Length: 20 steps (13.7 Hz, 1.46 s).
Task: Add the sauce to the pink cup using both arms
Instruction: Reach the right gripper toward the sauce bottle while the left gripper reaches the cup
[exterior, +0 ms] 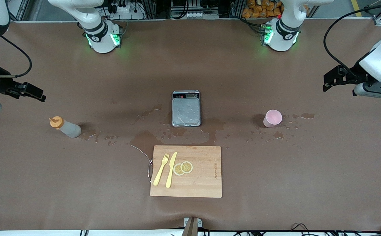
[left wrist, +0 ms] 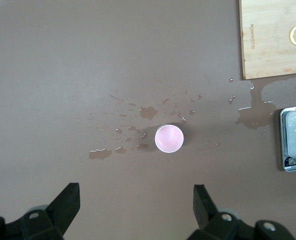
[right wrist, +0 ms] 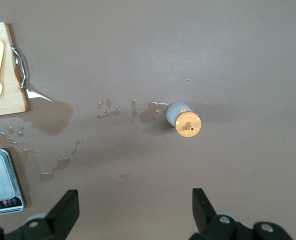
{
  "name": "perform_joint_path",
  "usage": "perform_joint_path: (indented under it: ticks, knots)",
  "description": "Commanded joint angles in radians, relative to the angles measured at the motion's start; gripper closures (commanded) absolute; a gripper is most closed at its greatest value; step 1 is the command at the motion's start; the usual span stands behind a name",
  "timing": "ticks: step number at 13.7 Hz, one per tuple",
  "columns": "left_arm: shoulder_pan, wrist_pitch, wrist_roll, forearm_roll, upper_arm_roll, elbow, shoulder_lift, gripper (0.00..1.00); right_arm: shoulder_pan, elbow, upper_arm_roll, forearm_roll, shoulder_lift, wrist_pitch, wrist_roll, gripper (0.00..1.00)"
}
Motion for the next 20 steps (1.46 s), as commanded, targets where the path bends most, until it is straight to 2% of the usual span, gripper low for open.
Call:
perform_joint_path:
  ticks: [1,13,20]
  knots:
    - [-0.002,-0.017,-0.034,0.022,-0.006,0.005,-0.005,0.0,0.003,0.006,-0.001,0.002,0.0,-0.011,0.004,0.0]
    - [0.029,-0.043,-0.022,0.018,-0.006,-0.017,-0.001,0.0,-0.02,0.012,-0.008,0.001,0.02,-0.012,0.006,0.0]
    - [0.044,-0.065,-0.022,0.019,-0.006,-0.064,-0.001,0.0,-0.118,0.012,-0.008,0.004,0.083,-0.011,0.004,0.0]
